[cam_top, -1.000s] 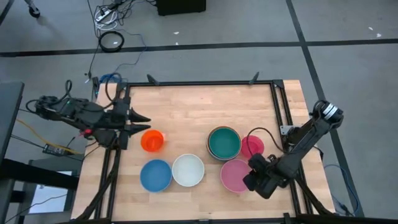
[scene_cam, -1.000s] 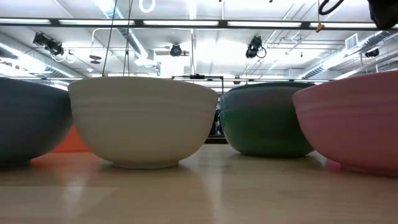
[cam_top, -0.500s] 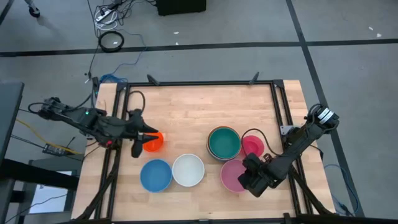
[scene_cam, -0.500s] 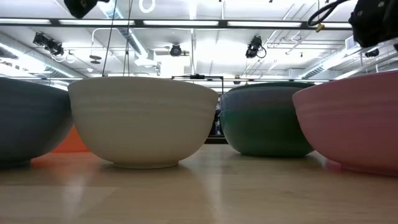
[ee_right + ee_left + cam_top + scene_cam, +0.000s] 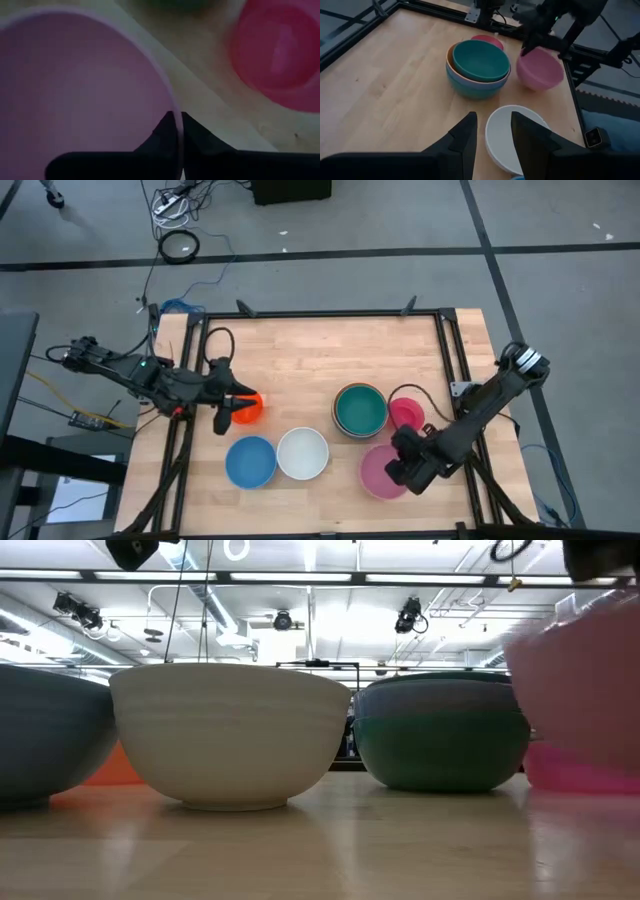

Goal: Nest bowls inside each other
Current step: Stack the light pink bowl on top of the dark green bowl

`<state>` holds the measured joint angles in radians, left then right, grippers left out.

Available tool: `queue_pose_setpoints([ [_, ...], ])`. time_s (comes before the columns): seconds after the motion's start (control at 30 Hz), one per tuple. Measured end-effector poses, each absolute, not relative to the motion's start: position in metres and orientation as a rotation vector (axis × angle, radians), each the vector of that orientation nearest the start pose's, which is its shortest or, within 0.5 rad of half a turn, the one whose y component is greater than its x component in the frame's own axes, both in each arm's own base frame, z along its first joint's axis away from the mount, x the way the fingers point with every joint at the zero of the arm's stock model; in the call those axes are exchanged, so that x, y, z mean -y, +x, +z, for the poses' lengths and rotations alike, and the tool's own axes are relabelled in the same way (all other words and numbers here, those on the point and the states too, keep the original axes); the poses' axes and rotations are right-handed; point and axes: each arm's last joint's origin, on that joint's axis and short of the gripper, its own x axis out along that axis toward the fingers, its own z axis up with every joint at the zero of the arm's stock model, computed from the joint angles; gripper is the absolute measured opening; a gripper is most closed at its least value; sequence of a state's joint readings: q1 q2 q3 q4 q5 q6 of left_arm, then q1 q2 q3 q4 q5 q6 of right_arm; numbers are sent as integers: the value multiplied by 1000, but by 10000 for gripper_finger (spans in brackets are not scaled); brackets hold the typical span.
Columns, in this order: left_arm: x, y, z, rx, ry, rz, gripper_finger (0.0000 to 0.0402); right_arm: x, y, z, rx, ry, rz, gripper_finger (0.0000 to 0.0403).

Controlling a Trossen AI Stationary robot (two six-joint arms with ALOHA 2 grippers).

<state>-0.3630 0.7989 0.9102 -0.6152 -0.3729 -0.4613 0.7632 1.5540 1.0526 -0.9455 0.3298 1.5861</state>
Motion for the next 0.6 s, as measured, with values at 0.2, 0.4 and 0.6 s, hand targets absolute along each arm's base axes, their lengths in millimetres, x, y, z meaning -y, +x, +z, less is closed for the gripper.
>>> queue_pose_setpoints([
  [0.2,47,154,336,-422,-281,105,128,-166,203,255,-892,621,-548,1],
  [0.4,57,177,330,-437,-253,61,128,-129,227,259,-812,499,-641,1],
  [0.6,65,195,318,-496,-221,37,128,-99,248,262,-799,443,-654,0],
])
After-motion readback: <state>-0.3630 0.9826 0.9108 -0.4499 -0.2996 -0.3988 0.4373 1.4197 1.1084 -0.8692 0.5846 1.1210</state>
